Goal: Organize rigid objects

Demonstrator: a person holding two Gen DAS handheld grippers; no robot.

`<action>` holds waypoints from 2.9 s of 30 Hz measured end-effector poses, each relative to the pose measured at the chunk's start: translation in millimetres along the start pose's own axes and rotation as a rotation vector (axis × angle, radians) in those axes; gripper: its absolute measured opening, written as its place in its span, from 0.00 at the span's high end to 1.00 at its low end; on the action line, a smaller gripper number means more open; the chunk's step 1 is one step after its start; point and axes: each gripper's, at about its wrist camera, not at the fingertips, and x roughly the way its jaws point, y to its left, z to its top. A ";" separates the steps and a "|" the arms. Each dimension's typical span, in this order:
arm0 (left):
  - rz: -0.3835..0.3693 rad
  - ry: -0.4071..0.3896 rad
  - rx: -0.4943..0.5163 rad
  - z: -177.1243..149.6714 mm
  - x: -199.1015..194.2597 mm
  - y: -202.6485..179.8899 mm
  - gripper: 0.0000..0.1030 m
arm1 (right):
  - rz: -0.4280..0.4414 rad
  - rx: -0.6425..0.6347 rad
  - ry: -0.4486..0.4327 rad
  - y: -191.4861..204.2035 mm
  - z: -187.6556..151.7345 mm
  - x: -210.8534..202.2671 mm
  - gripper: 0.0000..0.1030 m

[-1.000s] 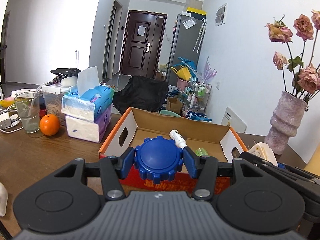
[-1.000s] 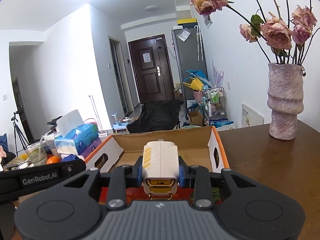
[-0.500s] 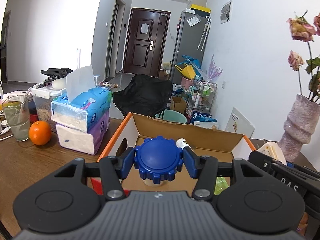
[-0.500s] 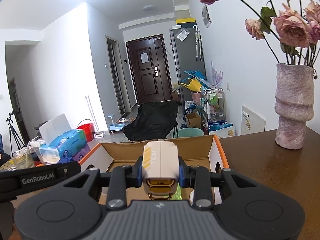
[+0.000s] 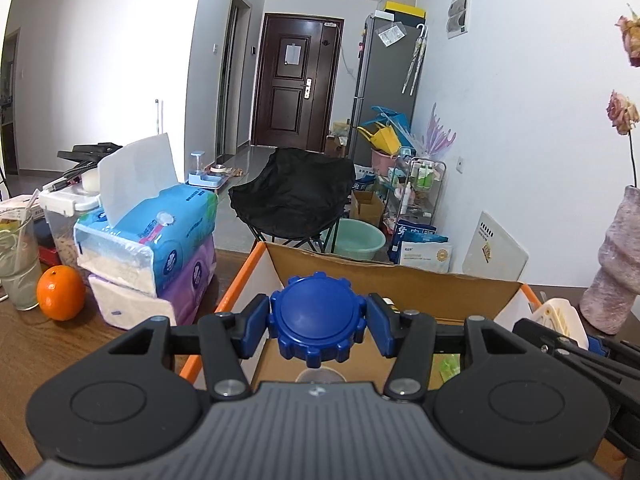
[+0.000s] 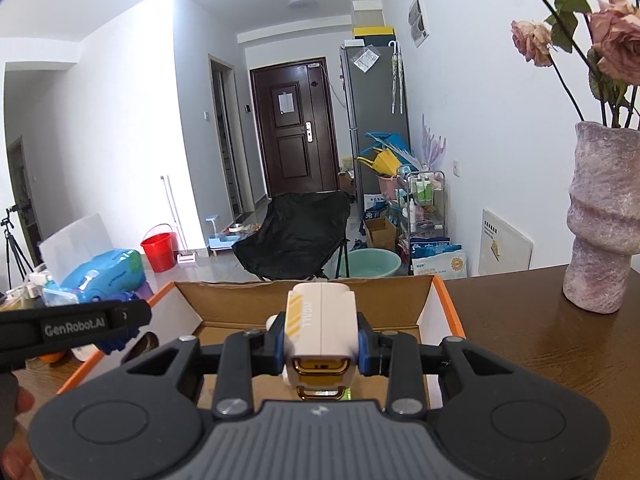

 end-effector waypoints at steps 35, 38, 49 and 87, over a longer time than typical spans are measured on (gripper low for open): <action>0.077 0.027 0.064 -4.7 24.8 -3.0 0.00 | -0.130 -0.056 0.045 -5.1 -6.6 28.6 0.00; 0.077 0.028 0.060 -4.3 24.4 -2.8 0.00 | -0.131 -0.050 0.046 -3.9 -6.4 26.1 0.00; 0.095 0.016 0.050 -1.7 5.7 2.2 0.00 | -0.133 -0.070 0.039 0.6 -3.5 8.2 0.00; 0.033 -0.015 0.069 -46.0 -158.9 22.4 0.00 | -0.102 -0.160 -0.027 4.9 -40.0 -173.4 0.00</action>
